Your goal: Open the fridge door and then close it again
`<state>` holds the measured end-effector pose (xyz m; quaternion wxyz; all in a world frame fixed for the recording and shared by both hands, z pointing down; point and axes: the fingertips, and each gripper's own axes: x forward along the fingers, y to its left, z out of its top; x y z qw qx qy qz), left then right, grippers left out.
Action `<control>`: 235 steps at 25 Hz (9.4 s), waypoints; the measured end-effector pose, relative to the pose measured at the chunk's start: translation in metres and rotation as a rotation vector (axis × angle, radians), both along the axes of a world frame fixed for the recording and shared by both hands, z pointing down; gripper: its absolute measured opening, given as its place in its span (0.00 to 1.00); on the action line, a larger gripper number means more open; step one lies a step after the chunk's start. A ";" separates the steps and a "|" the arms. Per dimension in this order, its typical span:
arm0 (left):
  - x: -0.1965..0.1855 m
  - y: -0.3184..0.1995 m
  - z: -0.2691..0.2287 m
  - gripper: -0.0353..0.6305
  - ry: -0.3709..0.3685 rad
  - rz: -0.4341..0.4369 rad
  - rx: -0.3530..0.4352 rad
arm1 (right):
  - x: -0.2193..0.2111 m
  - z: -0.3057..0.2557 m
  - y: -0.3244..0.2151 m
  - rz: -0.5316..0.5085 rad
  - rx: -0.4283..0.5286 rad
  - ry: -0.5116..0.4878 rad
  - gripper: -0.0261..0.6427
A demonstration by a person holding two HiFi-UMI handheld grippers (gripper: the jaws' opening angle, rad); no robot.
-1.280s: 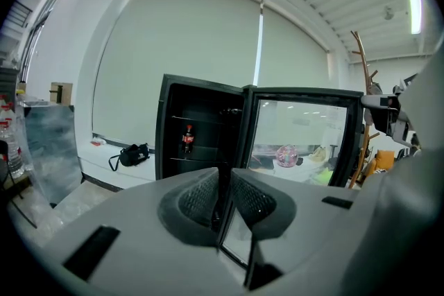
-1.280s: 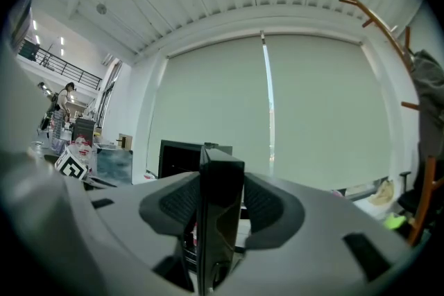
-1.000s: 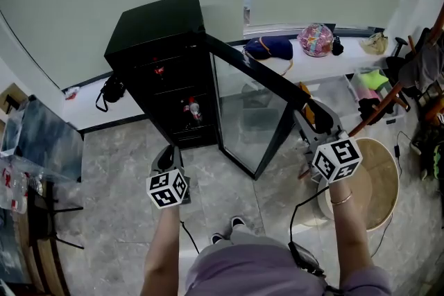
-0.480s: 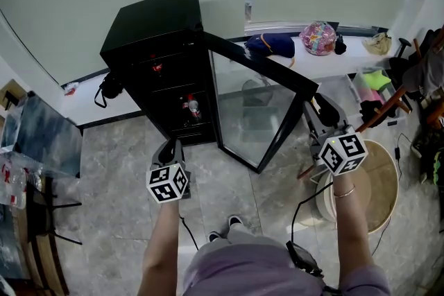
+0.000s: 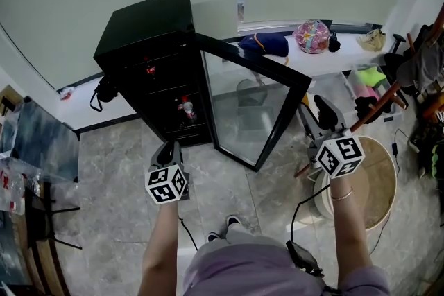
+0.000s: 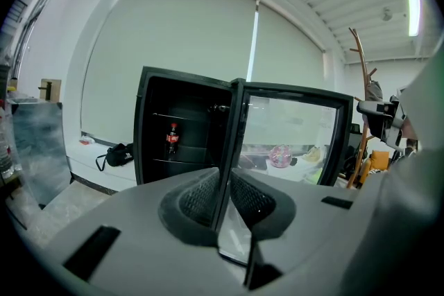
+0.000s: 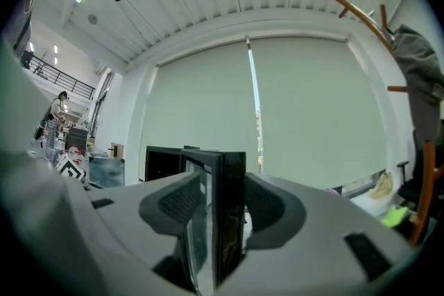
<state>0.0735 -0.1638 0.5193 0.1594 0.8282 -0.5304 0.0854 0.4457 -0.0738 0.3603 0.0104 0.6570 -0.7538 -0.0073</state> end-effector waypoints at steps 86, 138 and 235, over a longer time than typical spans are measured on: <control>-0.059 0.066 -0.018 0.12 0.011 -0.052 0.037 | -0.145 0.023 0.024 -0.245 -0.103 0.066 0.36; -0.067 0.104 -0.012 0.16 0.124 -0.008 0.058 | -0.358 0.018 0.007 -0.721 -0.044 0.181 0.28; -0.207 -0.256 0.019 0.17 0.034 0.356 -0.024 | -0.533 0.015 -0.323 -0.317 -0.017 0.558 0.31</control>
